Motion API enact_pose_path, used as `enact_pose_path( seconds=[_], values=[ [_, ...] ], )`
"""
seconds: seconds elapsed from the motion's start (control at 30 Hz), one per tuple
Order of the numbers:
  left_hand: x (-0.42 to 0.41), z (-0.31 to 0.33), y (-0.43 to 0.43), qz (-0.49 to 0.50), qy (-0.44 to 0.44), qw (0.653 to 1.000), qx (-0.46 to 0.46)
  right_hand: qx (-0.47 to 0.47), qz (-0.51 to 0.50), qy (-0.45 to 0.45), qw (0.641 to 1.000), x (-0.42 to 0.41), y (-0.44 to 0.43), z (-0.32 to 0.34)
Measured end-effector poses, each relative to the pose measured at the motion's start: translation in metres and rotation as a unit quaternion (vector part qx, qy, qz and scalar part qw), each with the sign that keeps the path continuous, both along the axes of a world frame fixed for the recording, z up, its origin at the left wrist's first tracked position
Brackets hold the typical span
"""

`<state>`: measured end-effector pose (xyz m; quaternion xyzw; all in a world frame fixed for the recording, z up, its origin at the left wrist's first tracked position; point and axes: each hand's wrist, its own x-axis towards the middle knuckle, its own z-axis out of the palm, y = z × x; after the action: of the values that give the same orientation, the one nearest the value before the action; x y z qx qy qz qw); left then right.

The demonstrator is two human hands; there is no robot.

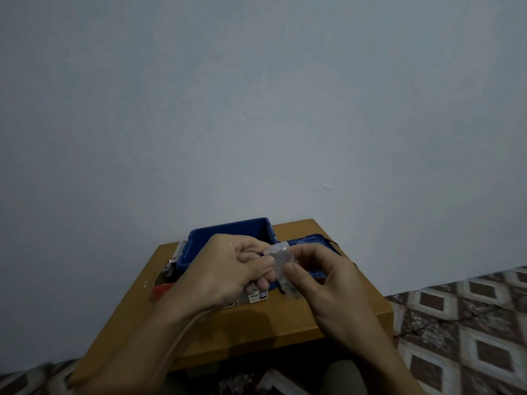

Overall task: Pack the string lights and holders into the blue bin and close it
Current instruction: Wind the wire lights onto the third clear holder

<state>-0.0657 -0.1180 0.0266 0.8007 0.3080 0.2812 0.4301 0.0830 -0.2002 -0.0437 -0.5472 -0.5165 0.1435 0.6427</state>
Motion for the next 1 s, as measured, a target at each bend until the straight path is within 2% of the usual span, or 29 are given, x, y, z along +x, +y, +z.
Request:
enact_pose_path(
  seconds=[0.1,0.2,0.33,0.53,0.73,1.0],
  values=[
    [0.004,-0.008,-0.001,0.043,-0.051,0.996,-0.051,0.023,-0.032,-0.014,0.999,-0.003,0.004,-0.004],
    [0.007,-0.018,-0.003,0.072,-0.090,0.991,-0.066,0.040,-0.051,-0.035,0.997,-0.005,0.006,-0.006],
    [0.007,-0.030,-0.005,0.101,-0.115,0.986,-0.067,0.014,-0.014,-0.042,0.999,-0.003,0.009,-0.010],
    [0.002,-0.043,-0.004,0.121,-0.117,0.983,-0.078,-0.045,0.041,-0.045,0.997,0.000,0.015,-0.018],
    [-0.010,-0.057,0.000,0.150,-0.121,0.979,-0.068,-0.059,0.086,-0.012,0.994,-0.010,0.024,-0.028],
    [-0.026,-0.077,0.013,0.154,-0.097,0.980,-0.078,-0.059,0.099,0.015,0.993,-0.029,0.038,-0.047]
  ],
)
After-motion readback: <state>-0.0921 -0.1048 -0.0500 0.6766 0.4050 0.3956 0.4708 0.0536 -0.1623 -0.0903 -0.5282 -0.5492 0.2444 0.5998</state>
